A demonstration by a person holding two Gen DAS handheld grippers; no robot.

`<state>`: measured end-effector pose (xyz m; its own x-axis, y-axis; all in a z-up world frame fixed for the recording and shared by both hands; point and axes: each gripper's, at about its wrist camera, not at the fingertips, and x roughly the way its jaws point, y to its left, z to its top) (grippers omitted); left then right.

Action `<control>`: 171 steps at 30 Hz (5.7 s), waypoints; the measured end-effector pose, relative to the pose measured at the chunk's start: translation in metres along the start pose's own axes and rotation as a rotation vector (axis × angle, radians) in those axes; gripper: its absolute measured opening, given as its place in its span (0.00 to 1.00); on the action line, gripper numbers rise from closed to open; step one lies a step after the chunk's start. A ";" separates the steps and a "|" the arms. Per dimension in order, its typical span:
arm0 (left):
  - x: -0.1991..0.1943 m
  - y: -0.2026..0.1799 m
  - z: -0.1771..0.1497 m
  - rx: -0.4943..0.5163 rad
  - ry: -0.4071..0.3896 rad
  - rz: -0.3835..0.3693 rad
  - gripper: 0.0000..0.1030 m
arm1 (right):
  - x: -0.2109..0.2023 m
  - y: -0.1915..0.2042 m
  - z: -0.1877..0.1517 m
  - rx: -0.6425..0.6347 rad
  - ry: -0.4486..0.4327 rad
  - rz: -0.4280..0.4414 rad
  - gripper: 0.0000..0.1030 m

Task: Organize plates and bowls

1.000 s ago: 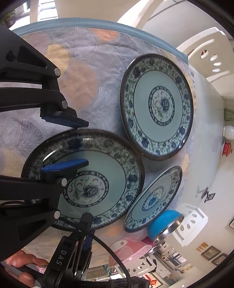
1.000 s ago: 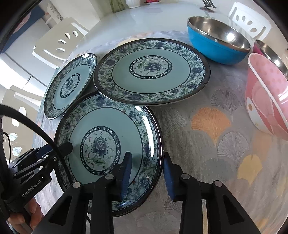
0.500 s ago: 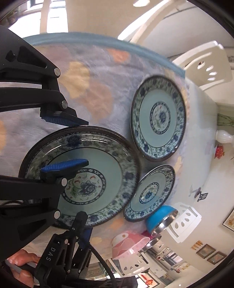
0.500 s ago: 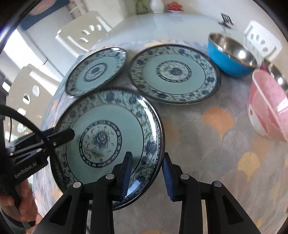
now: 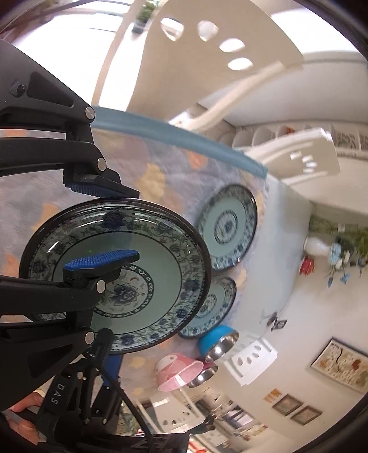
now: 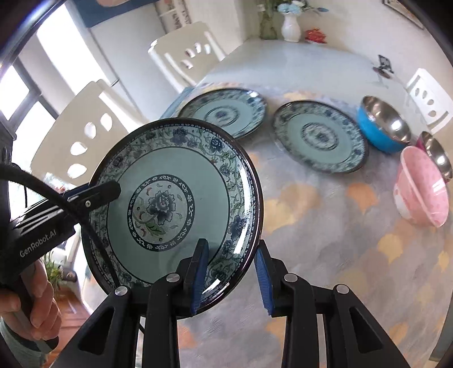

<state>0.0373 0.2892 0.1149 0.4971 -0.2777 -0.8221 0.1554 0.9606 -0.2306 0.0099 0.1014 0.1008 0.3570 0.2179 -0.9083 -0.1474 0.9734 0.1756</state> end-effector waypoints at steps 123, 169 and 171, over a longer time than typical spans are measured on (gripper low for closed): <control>0.061 0.048 0.187 -0.105 -0.085 -0.208 0.24 | 0.022 -0.043 0.157 0.067 -0.061 0.166 0.35; 0.017 0.033 -0.086 -0.191 0.130 -0.024 0.24 | 0.036 0.013 -0.070 0.025 0.268 0.169 0.35; 0.021 0.033 -0.085 -0.195 0.138 -0.029 0.24 | 0.039 0.014 -0.070 0.037 0.272 0.156 0.35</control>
<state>-0.0196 0.3161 0.0453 0.3717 -0.3141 -0.8736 -0.0066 0.9401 -0.3408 -0.0426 0.1188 0.0411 0.0717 0.3430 -0.9366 -0.1452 0.9326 0.3304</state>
